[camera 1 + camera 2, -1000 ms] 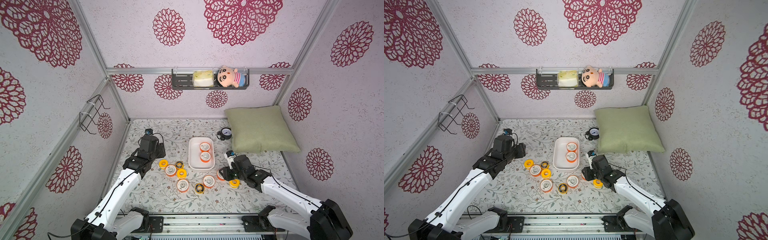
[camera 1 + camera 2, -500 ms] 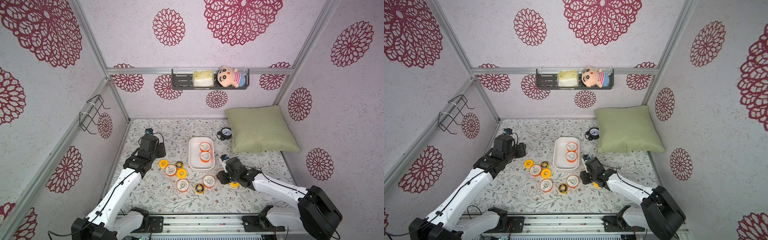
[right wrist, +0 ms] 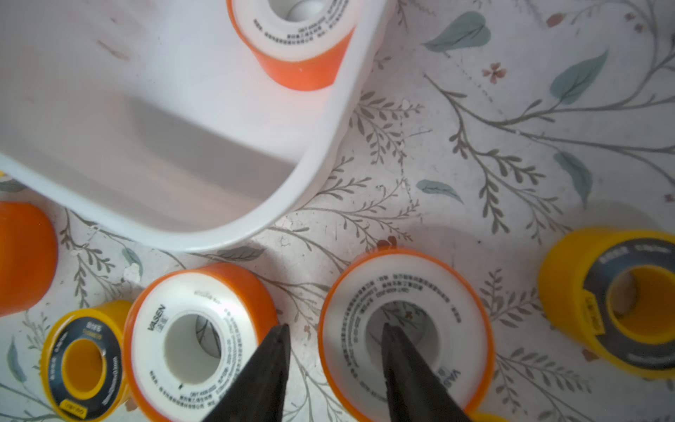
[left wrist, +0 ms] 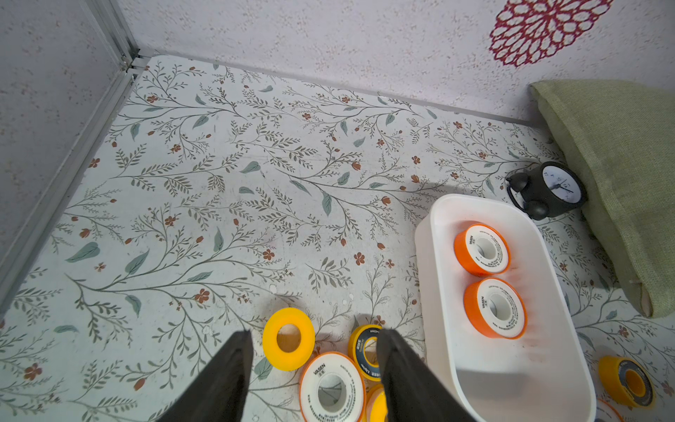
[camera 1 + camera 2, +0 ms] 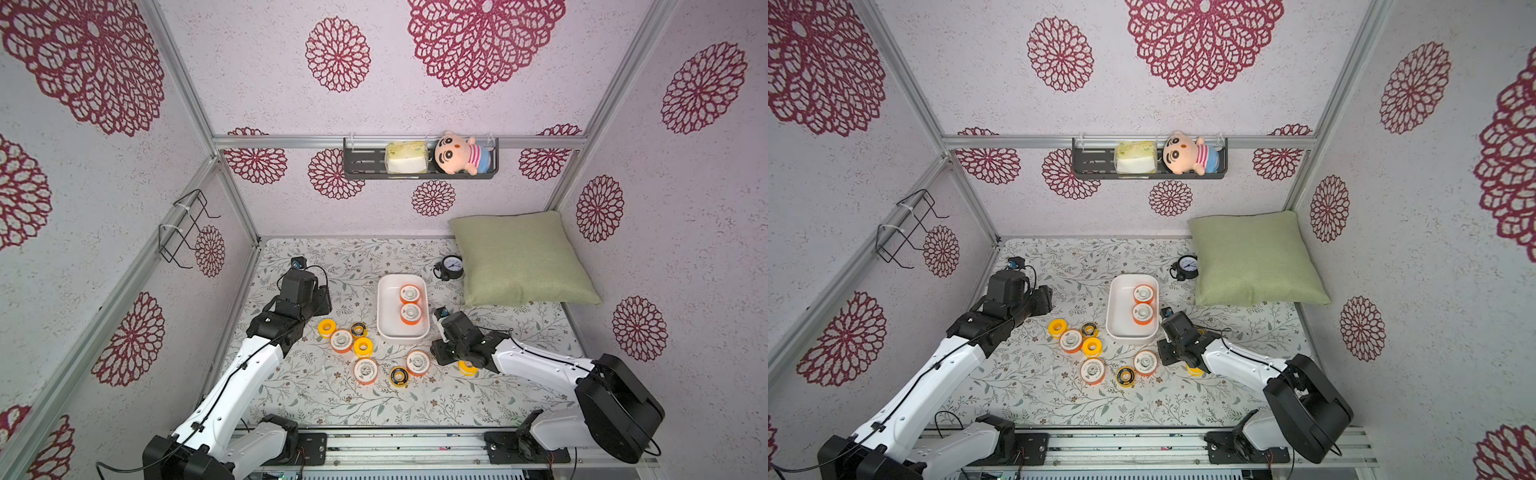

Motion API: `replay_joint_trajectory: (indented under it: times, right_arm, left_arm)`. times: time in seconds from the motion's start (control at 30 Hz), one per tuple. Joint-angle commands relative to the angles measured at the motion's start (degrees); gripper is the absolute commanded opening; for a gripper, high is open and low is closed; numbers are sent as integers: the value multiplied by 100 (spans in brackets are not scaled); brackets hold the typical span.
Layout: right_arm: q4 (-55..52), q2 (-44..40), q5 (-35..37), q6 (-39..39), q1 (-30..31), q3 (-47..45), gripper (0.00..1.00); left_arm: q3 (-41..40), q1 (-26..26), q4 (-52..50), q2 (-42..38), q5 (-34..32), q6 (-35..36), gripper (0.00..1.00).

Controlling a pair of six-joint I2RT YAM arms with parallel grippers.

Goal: Put the sealing tape into the storage box
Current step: Pick up the sealing tape at the center of the board.

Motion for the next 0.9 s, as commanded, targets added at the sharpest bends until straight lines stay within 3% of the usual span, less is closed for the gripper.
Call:
replay_joint_trajectory:
  times: [0.0, 0.5, 0.87]
  right_arm:
    - [-174, 78, 252, -90, 65, 156, 47]
    - [-346, 630, 766, -24, 110, 257, 37]
    - [-194, 1007, 783, -6, 109, 273, 41]
  left_arm:
    - [12, 36, 94, 65, 23, 61, 61]
    - [37, 34, 60, 158, 45, 72, 62]
    - [47, 33, 47, 184, 20, 81, 62]
